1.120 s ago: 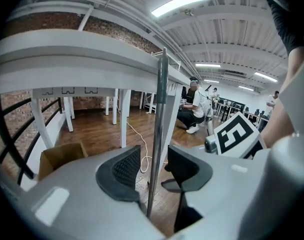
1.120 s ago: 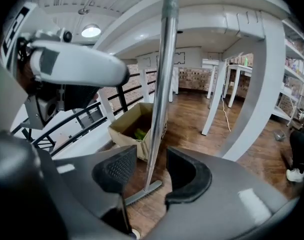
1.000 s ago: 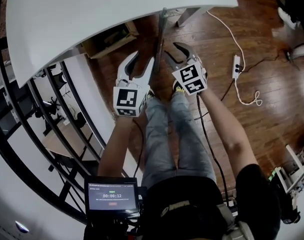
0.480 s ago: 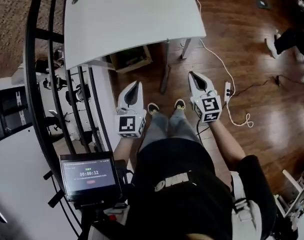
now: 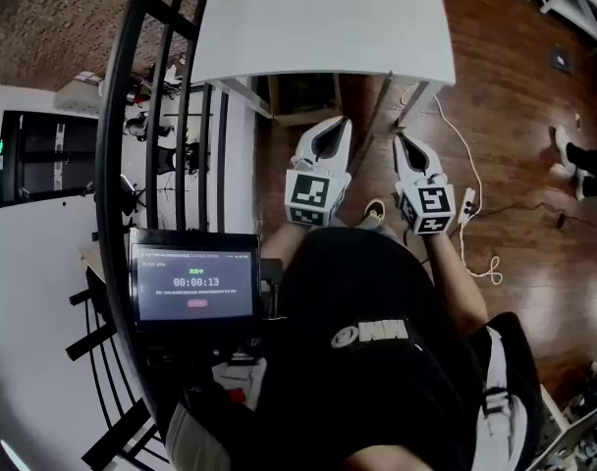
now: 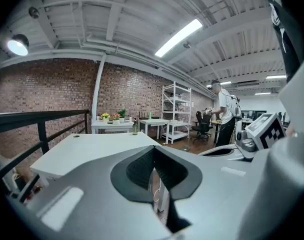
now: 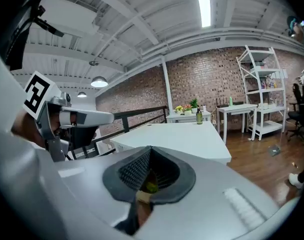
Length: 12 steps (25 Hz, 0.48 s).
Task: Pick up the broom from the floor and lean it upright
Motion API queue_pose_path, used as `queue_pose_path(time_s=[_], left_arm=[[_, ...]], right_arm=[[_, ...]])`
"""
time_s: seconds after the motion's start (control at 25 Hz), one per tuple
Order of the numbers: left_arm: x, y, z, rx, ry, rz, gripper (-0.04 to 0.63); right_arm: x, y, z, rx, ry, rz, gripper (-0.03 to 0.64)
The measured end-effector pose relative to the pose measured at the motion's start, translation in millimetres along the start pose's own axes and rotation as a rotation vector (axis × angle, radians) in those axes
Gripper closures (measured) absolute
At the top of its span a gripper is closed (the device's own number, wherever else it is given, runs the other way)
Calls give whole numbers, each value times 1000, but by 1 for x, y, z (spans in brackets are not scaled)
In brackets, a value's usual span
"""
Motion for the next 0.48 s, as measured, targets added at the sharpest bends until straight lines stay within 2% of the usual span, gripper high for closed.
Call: queue_pose_path(time_s=[0.48], left_arm=[[8,3,3,0,-47,12,580]], right_arm=[[20,-2,13,-58,-37,44,611]])
Point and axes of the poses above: the fingertips, and each gripper's own axes: x forward along the fingers, y to its left, z out of its top, the point moved 9 cm from there along -x, backward along the fingers, and after that the axes turned 2 degrees about -x, right-handed, at the moved point
